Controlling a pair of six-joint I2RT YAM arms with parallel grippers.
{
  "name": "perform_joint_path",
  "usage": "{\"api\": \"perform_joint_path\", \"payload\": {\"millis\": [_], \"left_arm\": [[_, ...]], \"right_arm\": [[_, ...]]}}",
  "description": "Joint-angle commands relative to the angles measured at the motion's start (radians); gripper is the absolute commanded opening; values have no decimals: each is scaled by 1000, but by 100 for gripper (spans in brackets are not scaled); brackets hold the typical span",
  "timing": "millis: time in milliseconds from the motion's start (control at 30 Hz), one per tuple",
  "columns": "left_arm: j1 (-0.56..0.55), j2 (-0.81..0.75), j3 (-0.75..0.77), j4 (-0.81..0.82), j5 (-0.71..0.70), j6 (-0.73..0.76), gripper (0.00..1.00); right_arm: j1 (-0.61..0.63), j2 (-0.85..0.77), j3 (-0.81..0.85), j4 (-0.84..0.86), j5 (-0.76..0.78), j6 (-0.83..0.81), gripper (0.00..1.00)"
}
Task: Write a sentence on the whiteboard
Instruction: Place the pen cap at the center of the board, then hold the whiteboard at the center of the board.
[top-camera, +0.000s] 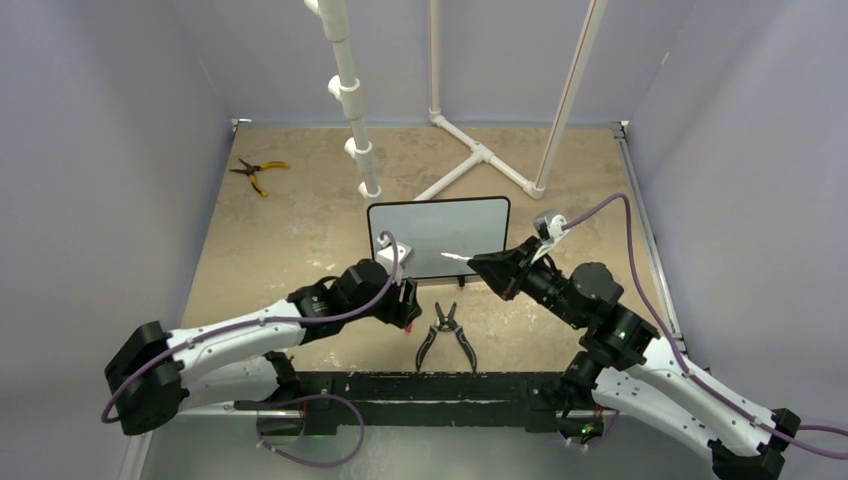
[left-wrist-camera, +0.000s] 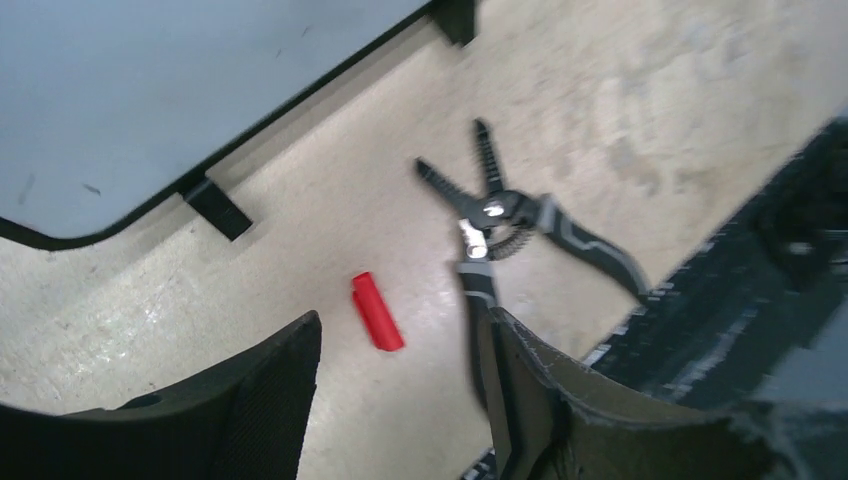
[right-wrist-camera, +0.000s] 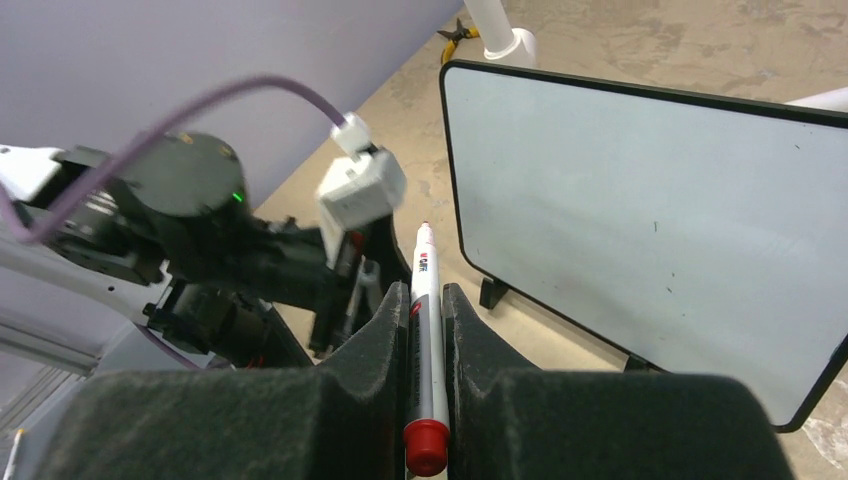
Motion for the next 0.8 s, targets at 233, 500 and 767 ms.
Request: {"api": "perform_joint_path", "payload": {"millis": [233, 500, 767], "left_arm": [[385, -133, 264, -267, 368, 185, 58], [580, -73, 382, -278, 435, 316, 55], [705, -54, 274, -60, 600, 319, 49]], "right_arm": [[-3, 12, -50, 224, -49, 12, 0], [-1, 149, -116, 476, 31, 34, 0], [8, 334, -137, 710, 115, 37, 0]]}}
